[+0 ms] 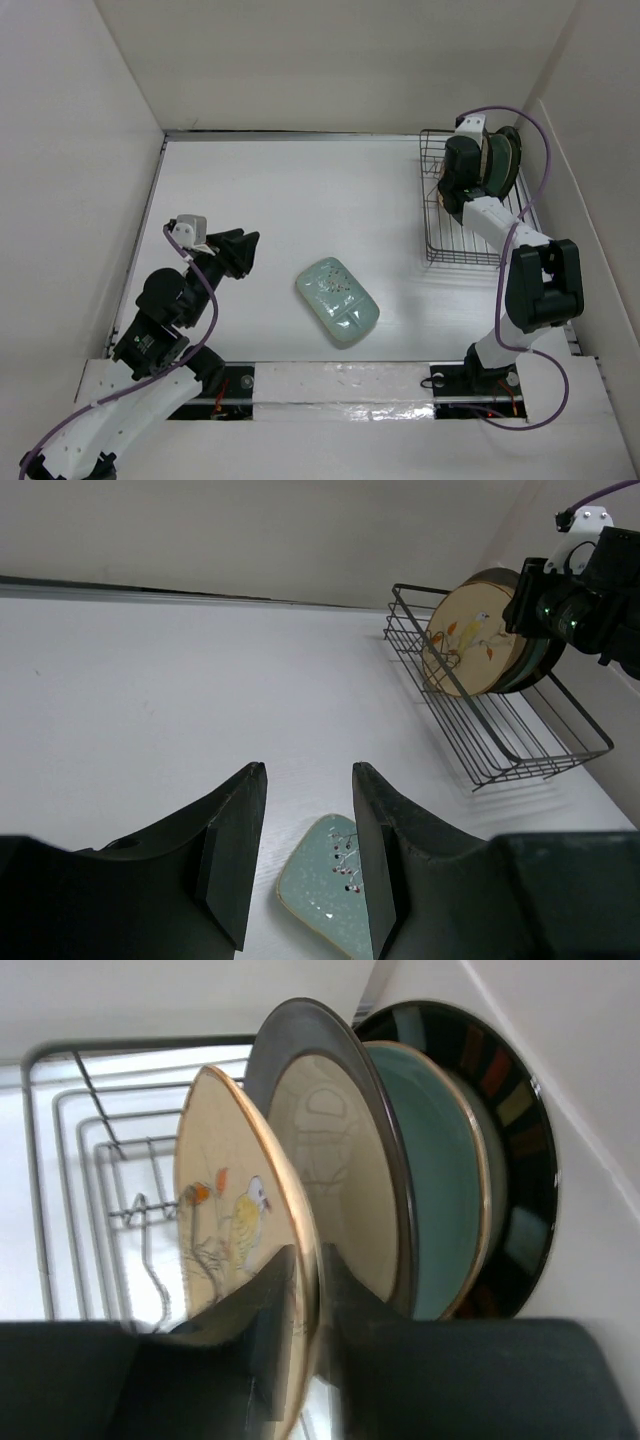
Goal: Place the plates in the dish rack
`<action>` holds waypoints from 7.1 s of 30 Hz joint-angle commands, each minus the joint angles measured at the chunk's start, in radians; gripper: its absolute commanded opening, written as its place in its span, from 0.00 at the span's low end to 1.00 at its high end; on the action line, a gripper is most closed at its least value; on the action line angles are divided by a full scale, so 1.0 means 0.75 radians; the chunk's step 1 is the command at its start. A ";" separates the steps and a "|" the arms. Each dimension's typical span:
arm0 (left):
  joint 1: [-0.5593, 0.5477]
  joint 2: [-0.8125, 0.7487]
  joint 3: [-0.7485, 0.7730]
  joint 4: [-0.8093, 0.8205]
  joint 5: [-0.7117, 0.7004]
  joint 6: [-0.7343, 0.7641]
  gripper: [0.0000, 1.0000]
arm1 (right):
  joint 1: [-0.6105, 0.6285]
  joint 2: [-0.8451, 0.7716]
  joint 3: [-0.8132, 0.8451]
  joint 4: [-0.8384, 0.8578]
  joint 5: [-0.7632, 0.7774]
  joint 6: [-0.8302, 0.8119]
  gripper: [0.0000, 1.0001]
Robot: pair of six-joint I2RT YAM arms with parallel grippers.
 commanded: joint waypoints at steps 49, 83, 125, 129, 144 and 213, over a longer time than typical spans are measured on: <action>0.006 0.277 0.023 0.038 -0.098 0.033 0.33 | 0.692 -0.135 -0.745 -0.032 -1.395 0.758 0.47; 0.006 -0.036 -0.002 0.065 0.020 0.020 0.38 | 0.389 0.022 0.850 -0.721 0.053 0.143 0.00; 0.006 -0.019 -0.010 0.079 0.047 0.008 0.39 | 0.127 0.583 1.239 -1.277 0.337 -0.105 0.00; 0.006 -0.001 -0.010 0.071 0.067 0.008 0.39 | 0.127 0.567 1.184 -1.224 0.413 -0.132 0.00; 0.006 -0.050 -0.010 0.077 0.094 0.000 0.39 | 0.166 0.456 1.096 -1.091 0.614 -0.253 0.00; 0.006 0.375 -0.039 0.149 -0.241 0.094 0.55 | 0.800 -0.397 -0.694 0.641 -0.998 0.701 1.00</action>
